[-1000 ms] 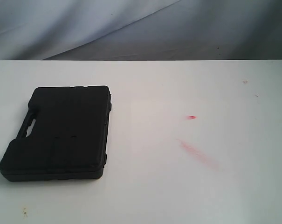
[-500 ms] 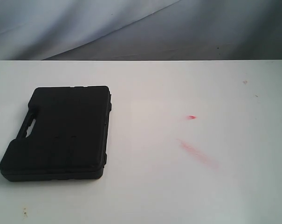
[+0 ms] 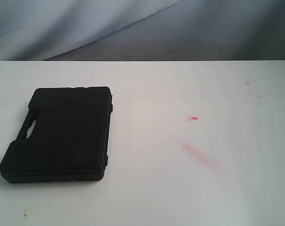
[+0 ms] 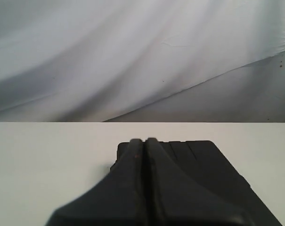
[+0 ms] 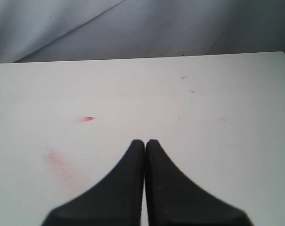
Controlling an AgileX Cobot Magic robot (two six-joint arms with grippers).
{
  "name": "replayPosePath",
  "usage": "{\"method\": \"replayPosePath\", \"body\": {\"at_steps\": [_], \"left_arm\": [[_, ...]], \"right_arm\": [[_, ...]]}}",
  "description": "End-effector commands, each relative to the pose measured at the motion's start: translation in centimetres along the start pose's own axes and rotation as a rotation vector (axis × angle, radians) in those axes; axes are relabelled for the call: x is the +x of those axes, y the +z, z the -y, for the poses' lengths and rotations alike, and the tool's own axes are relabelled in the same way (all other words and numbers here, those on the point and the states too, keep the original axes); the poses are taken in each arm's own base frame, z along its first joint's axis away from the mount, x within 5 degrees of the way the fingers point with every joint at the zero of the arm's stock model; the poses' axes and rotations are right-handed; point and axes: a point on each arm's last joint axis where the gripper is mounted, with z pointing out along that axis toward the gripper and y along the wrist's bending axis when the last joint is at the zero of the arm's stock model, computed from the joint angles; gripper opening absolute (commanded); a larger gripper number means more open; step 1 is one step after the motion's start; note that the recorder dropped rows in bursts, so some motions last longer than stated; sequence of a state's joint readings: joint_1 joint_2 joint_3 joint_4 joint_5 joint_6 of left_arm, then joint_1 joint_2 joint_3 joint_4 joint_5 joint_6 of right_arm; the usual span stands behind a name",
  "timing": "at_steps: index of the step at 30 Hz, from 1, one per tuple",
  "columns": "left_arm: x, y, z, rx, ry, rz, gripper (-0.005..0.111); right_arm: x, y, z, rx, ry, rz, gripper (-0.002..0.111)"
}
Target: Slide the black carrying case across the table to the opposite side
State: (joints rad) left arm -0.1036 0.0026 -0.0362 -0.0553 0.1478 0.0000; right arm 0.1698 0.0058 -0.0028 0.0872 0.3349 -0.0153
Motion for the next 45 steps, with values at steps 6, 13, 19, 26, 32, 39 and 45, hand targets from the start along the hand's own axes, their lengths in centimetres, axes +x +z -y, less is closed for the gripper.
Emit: {"method": "replayPosePath", "body": {"at_steps": [6, 13, 19, 26, 32, 39, 45], "left_arm": [[1.1, 0.2, -0.1, -0.001, 0.038, -0.018, 0.0], [2.1, 0.1, -0.1, -0.005, 0.052, -0.138, 0.0], [2.1, 0.1, -0.2, -0.006, 0.058, -0.138, 0.0], [2.0, 0.1, -0.1, -0.006, -0.025, -0.123, 0.0], [2.2, 0.1, -0.2, -0.011, 0.002, -0.144, 0.0], [2.3, 0.1, -0.2, -0.013, 0.008, -0.153, 0.0], [2.3, 0.1, -0.2, -0.013, 0.01, -0.153, 0.0]], "right_arm": [[0.0, 0.0, 0.0, 0.002, 0.007, 0.005, 0.0], [0.0, 0.0, 0.0, 0.002, 0.007, 0.005, 0.0], [0.0, 0.0, 0.0, 0.002, 0.007, 0.005, 0.0], [0.0, 0.0, 0.0, 0.002, 0.007, 0.005, 0.0], [0.0, 0.0, 0.0, 0.002, 0.007, 0.005, 0.0], [0.0, 0.0, 0.0, 0.002, 0.007, 0.005, 0.0], [0.0, 0.0, 0.0, 0.002, 0.007, 0.005, 0.0]]}}
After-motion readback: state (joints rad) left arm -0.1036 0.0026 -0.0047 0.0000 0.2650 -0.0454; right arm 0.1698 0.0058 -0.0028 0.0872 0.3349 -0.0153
